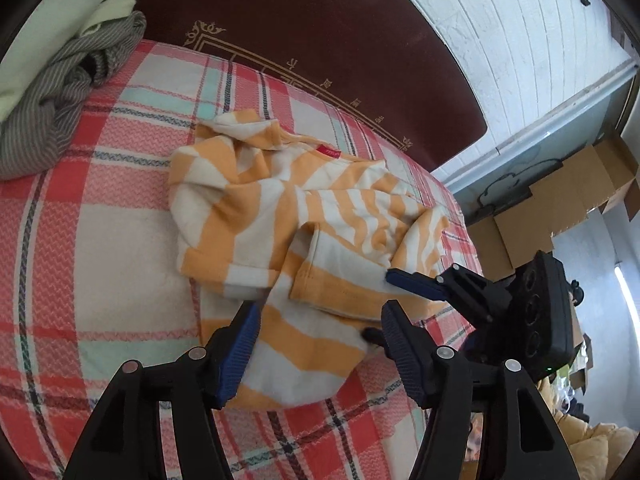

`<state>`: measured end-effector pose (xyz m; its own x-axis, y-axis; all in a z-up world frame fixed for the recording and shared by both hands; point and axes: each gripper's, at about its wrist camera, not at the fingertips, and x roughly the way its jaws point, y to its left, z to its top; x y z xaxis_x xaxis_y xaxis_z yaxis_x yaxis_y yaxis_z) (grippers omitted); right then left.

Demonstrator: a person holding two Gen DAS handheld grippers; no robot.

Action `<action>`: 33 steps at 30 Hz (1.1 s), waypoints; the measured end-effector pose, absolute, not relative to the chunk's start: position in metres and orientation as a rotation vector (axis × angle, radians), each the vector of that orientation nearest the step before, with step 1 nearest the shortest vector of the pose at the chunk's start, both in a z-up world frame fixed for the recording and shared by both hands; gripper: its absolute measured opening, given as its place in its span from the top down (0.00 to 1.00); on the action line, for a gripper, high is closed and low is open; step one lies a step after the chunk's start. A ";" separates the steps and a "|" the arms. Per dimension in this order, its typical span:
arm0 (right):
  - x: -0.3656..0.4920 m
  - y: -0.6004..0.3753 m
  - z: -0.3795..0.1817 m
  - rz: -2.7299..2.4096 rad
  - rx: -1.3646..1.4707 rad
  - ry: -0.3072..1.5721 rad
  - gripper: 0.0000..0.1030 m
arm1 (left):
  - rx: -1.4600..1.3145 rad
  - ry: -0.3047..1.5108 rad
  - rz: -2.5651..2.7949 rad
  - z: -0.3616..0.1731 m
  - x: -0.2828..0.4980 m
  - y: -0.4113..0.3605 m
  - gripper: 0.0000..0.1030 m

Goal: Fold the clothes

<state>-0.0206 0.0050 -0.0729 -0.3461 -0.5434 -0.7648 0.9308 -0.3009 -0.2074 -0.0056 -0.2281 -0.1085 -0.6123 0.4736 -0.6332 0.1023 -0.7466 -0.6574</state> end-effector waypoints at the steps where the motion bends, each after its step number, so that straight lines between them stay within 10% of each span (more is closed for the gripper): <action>1: -0.020 0.002 -0.076 -1.818 0.706 0.822 0.46 | -1.251 -0.999 2.440 -0.111 -0.003 -0.228 0.37; 4: -0.022 -0.001 -0.081 -1.810 0.710 0.863 0.48 | -1.265 -1.006 2.425 -0.120 0.003 -0.225 0.37; 7: -0.029 -0.006 -0.080 -1.786 0.761 0.857 0.88 | -1.287 -1.007 2.412 -0.128 0.004 -0.223 0.37; 10: -0.036 -0.003 -0.065 -1.794 0.791 0.776 0.90 | -1.283 -1.002 2.401 -0.131 0.004 -0.220 0.37; 30: -0.113 -0.043 -0.018 -1.804 0.911 0.382 0.89 | -1.298 -0.901 2.424 -0.126 -0.004 -0.206 0.32; 33: -0.112 -0.032 -0.026 -1.811 0.933 0.375 0.61 | -1.313 -0.843 2.462 -0.123 -0.004 -0.200 0.32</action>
<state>-0.1118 -0.0319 -0.0259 -0.1801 -0.6464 -0.7414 0.8876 -0.4317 0.1608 -0.0035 -0.1997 -0.1229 -0.5738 0.4467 -0.6864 0.0676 -0.8094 -0.5833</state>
